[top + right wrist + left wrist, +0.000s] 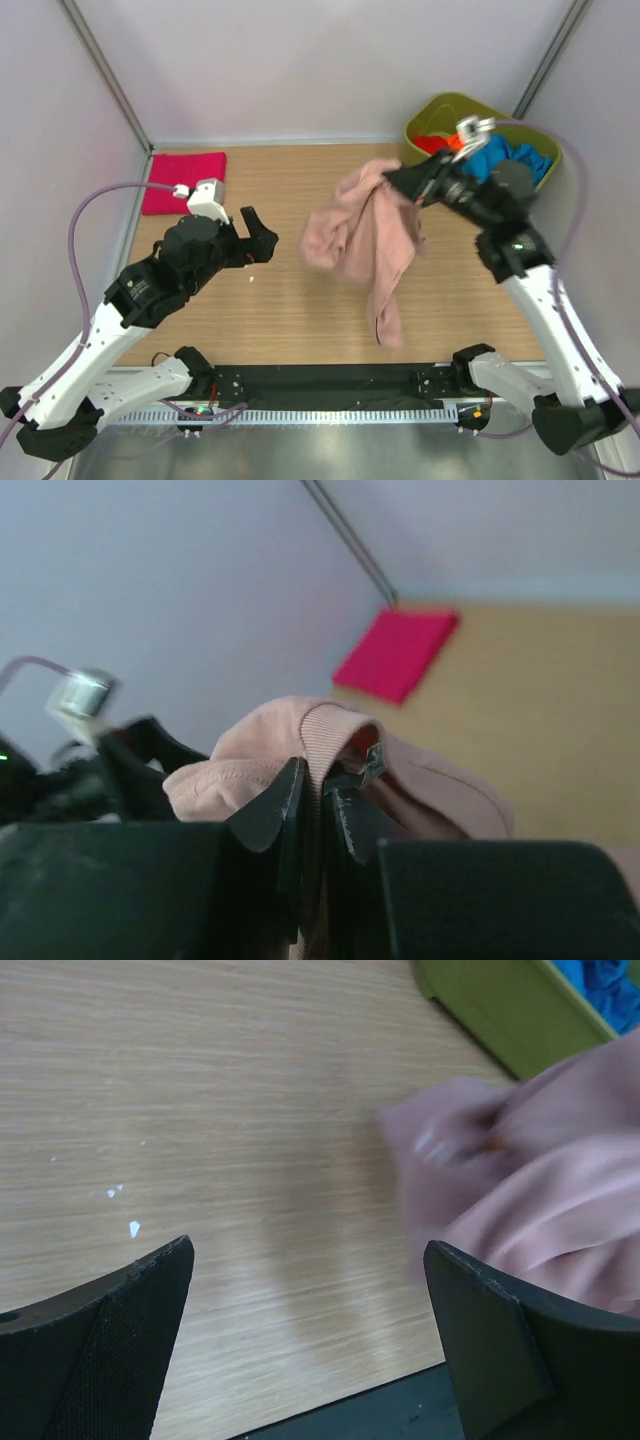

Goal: Fold and stack the t-shirts
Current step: Move the tshirt to the center of the board, then flatten the tshirt out

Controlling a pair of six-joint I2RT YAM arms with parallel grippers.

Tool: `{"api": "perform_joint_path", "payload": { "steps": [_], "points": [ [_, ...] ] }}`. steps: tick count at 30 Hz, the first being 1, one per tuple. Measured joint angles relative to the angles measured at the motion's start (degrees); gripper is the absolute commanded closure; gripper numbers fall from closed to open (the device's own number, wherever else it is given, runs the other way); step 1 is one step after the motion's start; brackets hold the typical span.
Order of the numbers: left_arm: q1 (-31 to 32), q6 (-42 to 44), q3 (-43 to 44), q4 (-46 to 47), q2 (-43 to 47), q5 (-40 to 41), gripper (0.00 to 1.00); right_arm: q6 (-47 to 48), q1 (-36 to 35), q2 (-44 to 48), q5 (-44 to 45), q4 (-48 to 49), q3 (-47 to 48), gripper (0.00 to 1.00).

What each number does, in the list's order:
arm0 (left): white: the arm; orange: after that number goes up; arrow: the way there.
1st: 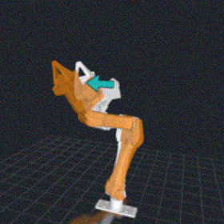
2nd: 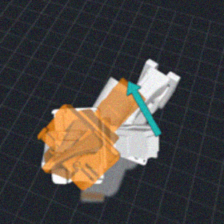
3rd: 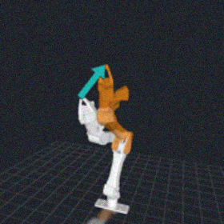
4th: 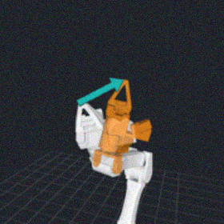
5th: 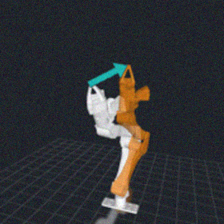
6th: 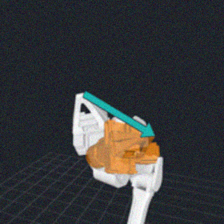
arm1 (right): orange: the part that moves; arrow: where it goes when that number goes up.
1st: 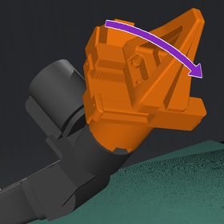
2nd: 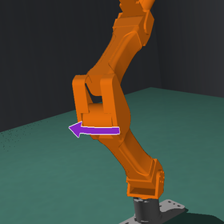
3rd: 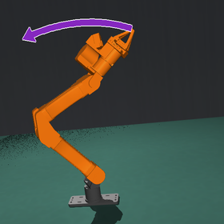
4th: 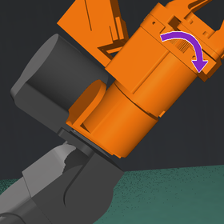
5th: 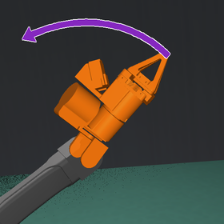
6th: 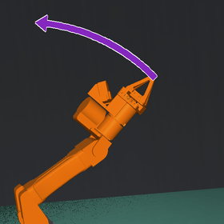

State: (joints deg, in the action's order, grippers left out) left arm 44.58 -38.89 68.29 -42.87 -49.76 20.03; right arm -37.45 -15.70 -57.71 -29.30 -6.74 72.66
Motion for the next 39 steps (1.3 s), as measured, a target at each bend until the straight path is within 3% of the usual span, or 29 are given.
{"api": "perform_joint_path", "payload": {
  "steps": [2, 5, 8, 11, 16, 25, 30, 33, 36, 37, 38, 39],
  "points": [
    [-0.04, -0.48, -2.62, -1.4, 1.31, 0.15, 0.02, -0.11, -3.98, -2.58, 3.21, -2.01, -11.17, 0.63],
    [-0.11, -0.96, -8.11, -1.9, 2.01, -0.22, 0.01, 0.0, -7.96, -14.03, 7.87, -8.02, -19.58, 0.45],
    [-0.11, -1.22, -12.66, -1.38, -0.31, -2.16, 0.01, 1.49, -9.27, -21.33, 11.02, -16.11, -20.55, 0.35],
    [-0.11, -1.42, -14.95, 0.55, -5.22, -4.55, 0.01, 3.82, -9.29, -20.83, 15.04, -22.34, -17.16, 0.3],
    [-0.11, -1.46, -17.35, 5.01, -12.26, -7.39, 0.02, 5.84, -9.29, -17.92, 22.51, -27.39, -12.9, 0.29],
    [-0.13, -1.25, -21.92, 16.55, -22.32, -15.67, 0.04, 4.09, -9.31, -11.65, 27.8, -32.15, -29.79, 0.34],
    [-0.15, -0.87, -20.81, 21.18, -32.35, -19.43, 0.1, 3.54, -9.31, -12.44, 32.5, -30.95, -32.39, 0.39],
    [-0.15, -0.85, -20.35, 23.45, -37.48, -21.62, 0.19, 3.23, -9.31, -14.36, 35.26, -28.24, -32.39, 0.43],
    [-0.15, -1.27, -20.35, 24.68, -39.63, -22.71, 0.6, 3.08, -9.31, -16.33, 37.73, -24.81, -32.39, 0.5],
    [-0.15, -1.29, -20.33, 24.94, -39.8, -22.82, 0.81, 3.06, -9.31, -17.03, 38.86, -23.65, -32.39, 0.54],
    [-0.13, -1.03, -20.09, 24.94, -39.85, -22.62, 0.89, 3.1, -9.31, -17.7, 40.19, -22.67, -32.39, 0.67],
    [-0.13, -0.61, -19.56, 24.55, -39.85, -21.99, 0.97, 3.23, -9.31, -18.38, 41.66, -22.08, -32.26, 0.73]
  ]
}}
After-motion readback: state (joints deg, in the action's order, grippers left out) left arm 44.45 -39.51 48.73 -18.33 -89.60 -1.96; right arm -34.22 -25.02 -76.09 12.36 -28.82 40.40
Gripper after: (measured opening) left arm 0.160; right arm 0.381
